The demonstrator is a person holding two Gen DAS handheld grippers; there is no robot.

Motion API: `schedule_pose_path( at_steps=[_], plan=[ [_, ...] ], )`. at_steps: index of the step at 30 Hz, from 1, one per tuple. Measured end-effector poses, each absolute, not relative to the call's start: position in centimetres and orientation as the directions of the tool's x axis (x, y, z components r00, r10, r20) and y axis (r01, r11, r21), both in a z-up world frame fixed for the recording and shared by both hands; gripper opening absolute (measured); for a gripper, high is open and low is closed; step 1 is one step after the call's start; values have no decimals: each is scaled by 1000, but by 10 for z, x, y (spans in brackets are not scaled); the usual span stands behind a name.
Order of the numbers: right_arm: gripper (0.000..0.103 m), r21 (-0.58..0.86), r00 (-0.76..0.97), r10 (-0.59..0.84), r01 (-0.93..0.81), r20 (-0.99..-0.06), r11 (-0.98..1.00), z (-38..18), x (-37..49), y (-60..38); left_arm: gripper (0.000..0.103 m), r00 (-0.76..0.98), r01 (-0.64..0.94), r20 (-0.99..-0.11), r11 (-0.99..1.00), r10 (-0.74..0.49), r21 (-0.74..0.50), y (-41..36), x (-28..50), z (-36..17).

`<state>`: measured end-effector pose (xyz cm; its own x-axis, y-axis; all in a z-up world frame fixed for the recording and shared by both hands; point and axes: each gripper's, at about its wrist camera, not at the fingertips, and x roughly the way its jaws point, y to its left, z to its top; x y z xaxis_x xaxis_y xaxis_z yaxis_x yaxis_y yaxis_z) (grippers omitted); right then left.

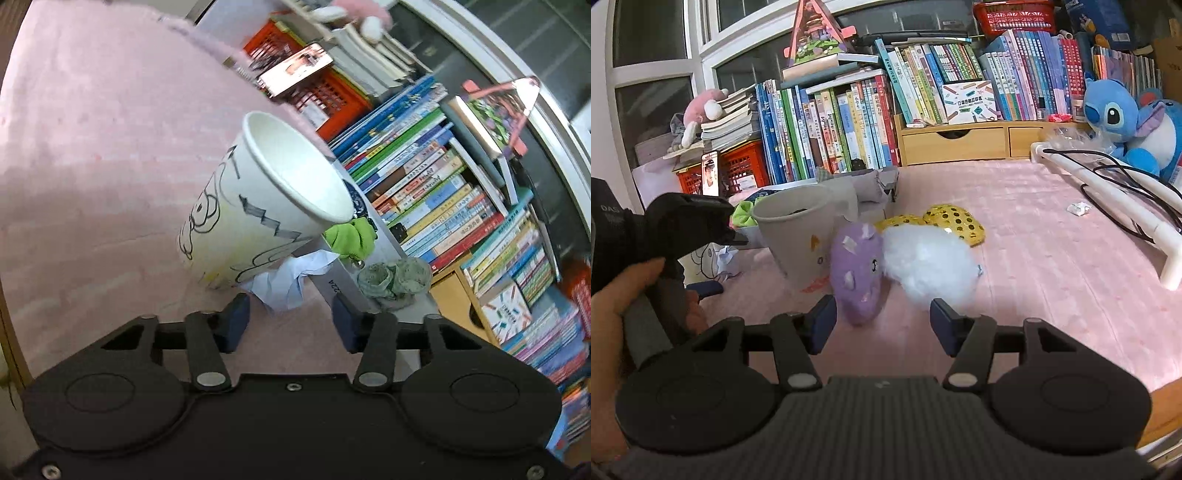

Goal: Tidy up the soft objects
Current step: 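Reach the left gripper to the white tissue by the paper cup while the right approaches the purple plush, then grasp the crumpled white tissue with the left gripper while the right grasps the purple plush toy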

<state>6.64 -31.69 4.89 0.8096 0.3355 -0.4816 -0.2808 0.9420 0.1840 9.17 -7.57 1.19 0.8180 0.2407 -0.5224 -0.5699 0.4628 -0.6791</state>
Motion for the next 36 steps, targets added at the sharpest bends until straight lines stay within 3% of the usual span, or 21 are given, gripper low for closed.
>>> schedule_pose_path(
  at_steps=[4, 11, 13, 18, 22, 25, 30, 36],
  plan=[
    [64, 180, 806, 343, -292, -482, 939, 50, 68, -314, 18, 825, -557, -526, 446, 204, -700, -71, 92, 9],
    [59, 168, 800, 355, -314, -483, 935, 55, 73, -310, 13, 827, -529, -543, 526, 145, -666, -76, 93, 12],
    [53, 158, 798, 358, -323, -484, 933, 56, 73, -309, 13, 821, -506, -561, 594, 107, -626, -81, 92, 13],
    [43, 152, 791, 366, -336, -491, 930, 61, 72, -308, 18, 815, -397, -575, 795, 75, -459, -98, 86, 23],
    [42, 144, 793, 371, -346, -483, 927, 64, 69, -303, 39, 846, -350, -490, 912, 210, -215, -116, 75, 39],
    [42, 148, 793, 374, -347, -481, 926, 64, 68, -299, 42, 853, -358, -415, 933, 316, -26, -131, 75, 40],
    [43, 156, 788, 381, -351, -484, 923, 63, 68, -294, 42, 819, -339, -474, 939, 323, 53, -144, 94, 31],
    [44, 173, 788, 378, -337, -486, 925, 61, 67, -298, 41, 820, -359, -455, 931, 347, 63, -147, 100, 22]
  ],
)
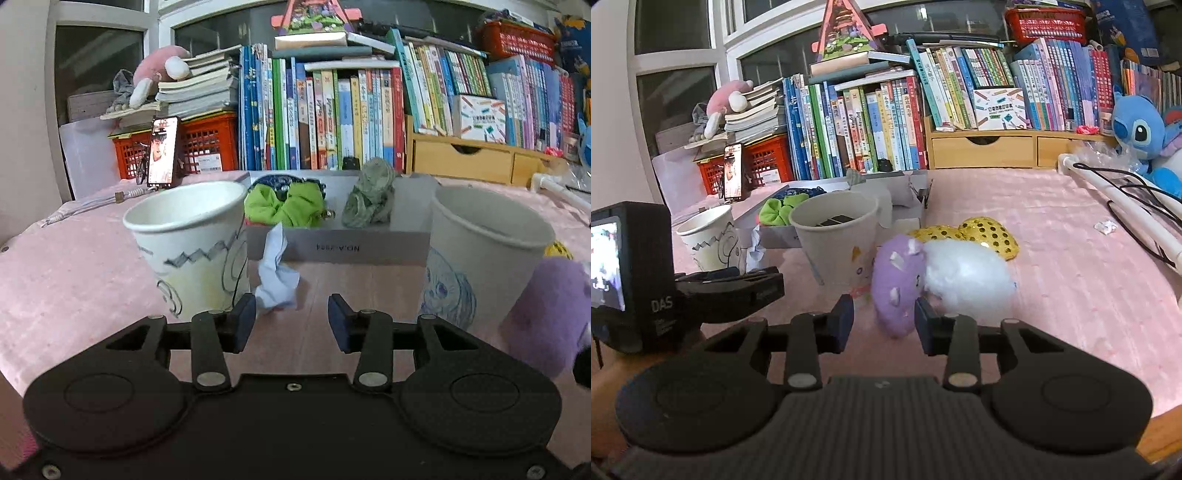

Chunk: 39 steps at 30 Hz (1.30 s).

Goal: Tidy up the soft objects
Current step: 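Grasp the crumpled white tissue with the left gripper while the right grasps the purple plush toy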

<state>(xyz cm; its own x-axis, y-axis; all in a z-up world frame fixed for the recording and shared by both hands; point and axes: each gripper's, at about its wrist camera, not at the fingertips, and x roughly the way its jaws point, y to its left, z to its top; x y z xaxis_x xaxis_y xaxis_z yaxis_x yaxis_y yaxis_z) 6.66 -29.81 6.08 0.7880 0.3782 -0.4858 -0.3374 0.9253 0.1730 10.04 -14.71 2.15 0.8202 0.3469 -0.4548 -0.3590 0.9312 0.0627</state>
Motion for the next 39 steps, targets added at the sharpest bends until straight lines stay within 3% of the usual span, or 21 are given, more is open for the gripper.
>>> schedule_pose_path(
  at_steps=[8, 12, 19, 36, 38, 39],
  plan=[
    [44, 207, 787, 383, -322, -483, 924, 58, 66, -306, 41, 804, -417, -437, 906, 403, 70, -148, 119, 18],
    [44, 206, 788, 385, -325, -480, 923, 58, 68, -307, 24, 802, -432, -428, 899, 417, 67, -146, 119, 17],
    [44, 205, 787, 402, -345, -469, 916, 59, 73, -302, 21, 815, -410, -430, 911, 388, 46, -142, 114, 20],
    [46, 146, 812, 338, -305, -476, 941, 53, 96, -280, 24, 867, -217, -460, 976, 194, 4, -149, 78, 30],
    [46, 147, 810, 337, -304, -479, 941, 51, 99, -280, 28, 864, -219, -465, 976, 192, -6, -147, 78, 28],
    [46, 148, 810, 337, -303, -480, 941, 50, 101, -279, 36, 863, -224, -467, 975, 195, -7, -146, 77, 28]
  ],
)
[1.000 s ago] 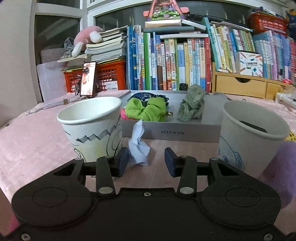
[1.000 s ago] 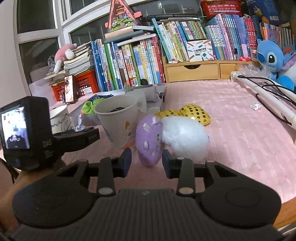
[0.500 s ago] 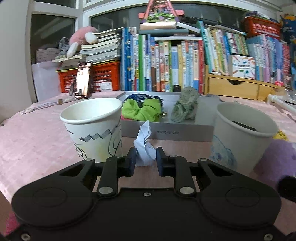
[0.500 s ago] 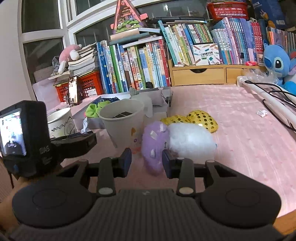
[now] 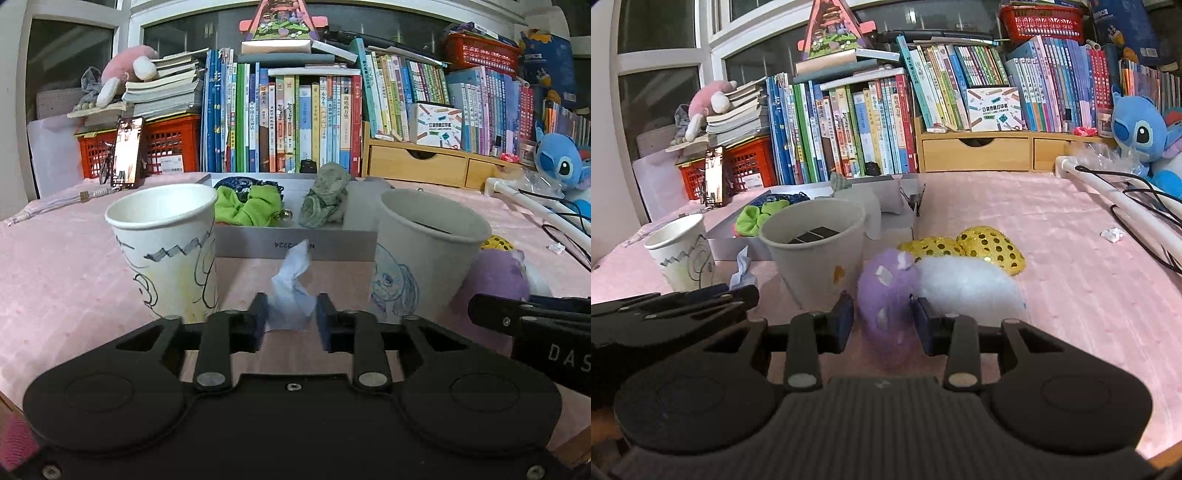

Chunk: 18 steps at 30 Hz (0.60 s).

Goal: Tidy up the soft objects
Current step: 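Grasp the crumpled white tissue with the left gripper while the right grasps the purple plush toy, then lower the tissue into the grey tray with the left gripper while the right carries the plush over it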

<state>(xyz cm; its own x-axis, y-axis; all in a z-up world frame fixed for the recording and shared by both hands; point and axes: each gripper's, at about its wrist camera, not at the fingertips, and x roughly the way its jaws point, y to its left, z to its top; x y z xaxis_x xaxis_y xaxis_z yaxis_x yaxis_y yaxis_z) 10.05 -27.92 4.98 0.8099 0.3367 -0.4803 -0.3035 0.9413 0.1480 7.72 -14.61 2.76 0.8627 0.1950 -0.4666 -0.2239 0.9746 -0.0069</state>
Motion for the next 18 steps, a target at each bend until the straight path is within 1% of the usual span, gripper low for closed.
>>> schedule_pose_path(
  at_steps=[1, 2, 4, 5, 7, 11, 12, 14, 15, 16, 18],
  plan=[
    [46, 148, 809, 336, -302, -482, 942, 49, 101, -279, 42, 862, -227, -466, 974, 198, -6, -145, 77, 27],
    [45, 147, 809, 335, -302, -483, 942, 48, 102, -278, 44, 864, -229, -462, 974, 201, -3, -145, 77, 27],
    [40, 144, 811, 335, -304, -480, 942, 46, 101, -278, 51, 869, -230, -448, 973, 209, 8, -144, 76, 27],
    [38, 141, 813, 332, -302, -478, 943, 47, 101, -277, 52, 871, -228, -444, 973, 212, 17, -144, 78, 26],
    [37, 134, 816, 328, -301, -476, 944, 47, 99, -276, 53, 868, -230, -445, 973, 220, 33, -144, 81, 25],
    [37, 132, 825, 327, -301, -462, 945, 50, 94, -276, 53, 858, -226, -469, 974, 210, 23, -141, 90, 21],
    [37, 127, 828, 323, -299, -459, 946, 51, 93, -275, 53, 854, -227, -475, 974, 211, 23, -140, 92, 20],
    [37, 120, 832, 318, -297, -455, 947, 52, 91, -275, 49, 851, -224, -483, 974, 206, 20, -139, 95, 18],
    [37, 118, 833, 317, -297, -453, 948, 54, 90, -275, 44, 853, -215, -484, 976, 195, 14, -138, 95, 18],
    [37, 118, 835, 317, -296, -450, 948, 55, 89, -275, 33, 855, -204, -485, 979, 182, 7, -137, 96, 18],
    [37, 119, 839, 318, -296, -441, 948, 59, 86, -276, 33, 860, -185, -483, 983, 164, 4, -136, 95, 20]
  ],
)
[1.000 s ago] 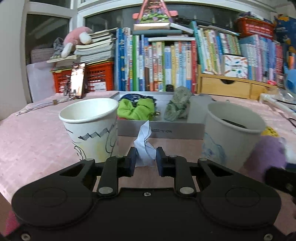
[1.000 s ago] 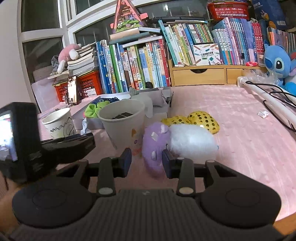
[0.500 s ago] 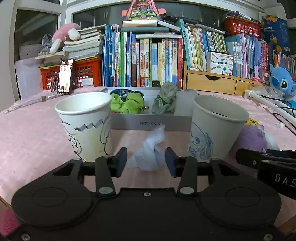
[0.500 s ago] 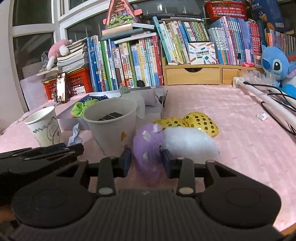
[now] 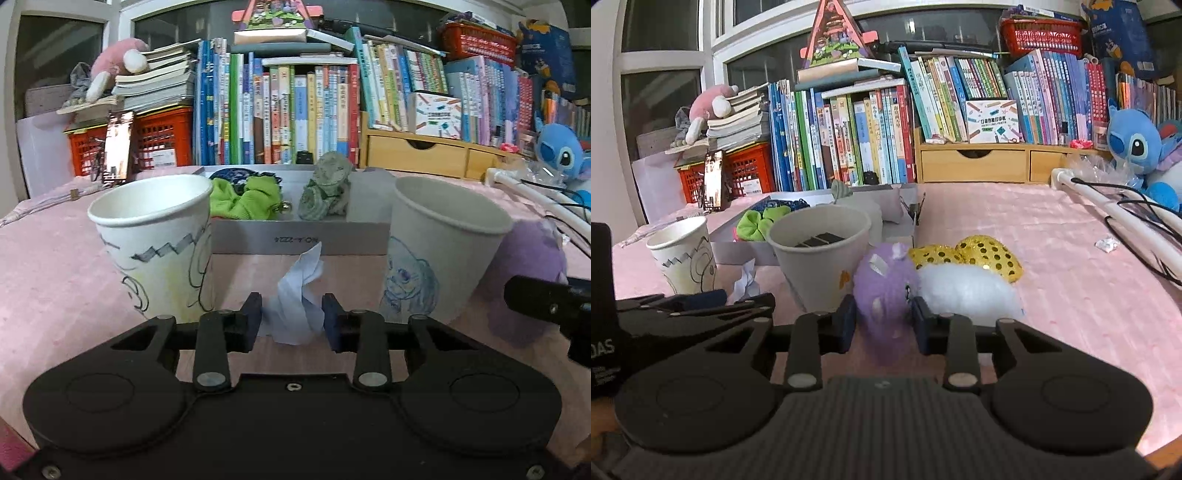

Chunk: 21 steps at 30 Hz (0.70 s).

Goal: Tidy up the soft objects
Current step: 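Lower the tissue into the grey tray with the left gripper while the right carries the plush over it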

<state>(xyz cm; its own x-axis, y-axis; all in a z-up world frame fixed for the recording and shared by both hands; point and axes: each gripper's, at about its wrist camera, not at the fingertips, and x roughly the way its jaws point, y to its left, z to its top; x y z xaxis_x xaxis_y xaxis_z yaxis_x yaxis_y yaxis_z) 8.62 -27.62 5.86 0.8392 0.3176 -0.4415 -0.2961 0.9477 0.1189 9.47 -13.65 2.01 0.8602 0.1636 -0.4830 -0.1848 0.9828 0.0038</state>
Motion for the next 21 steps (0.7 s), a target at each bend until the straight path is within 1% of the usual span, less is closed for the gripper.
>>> schedule_pose_path(
  at_steps=[5, 9, 13, 17, 21],
  plan=[
    [37, 114, 862, 309, -287, -402, 951, 75, 79, -281, 33, 889, -108, -447, 994, 97, 1, -140, 84, 41],
    [37, 116, 880, 302, -279, -367, 953, 93, 78, -288, 33, 910, -46, -413, 999, 33, -21, -137, 78, 68],
    [37, 120, 887, 313, -289, -339, 950, 115, 86, -292, 33, 917, 16, -398, 999, -33, -47, -122, 88, 102],
    [37, 114, 888, 333, -313, -318, 943, 136, 103, -286, 33, 912, 56, -403, 996, -78, -66, -100, 107, 131],
    [37, 109, 878, 358, -341, -316, 934, 151, 125, -275, 33, 896, 61, -433, 993, -97, -96, -79, 135, 152]
  ],
)
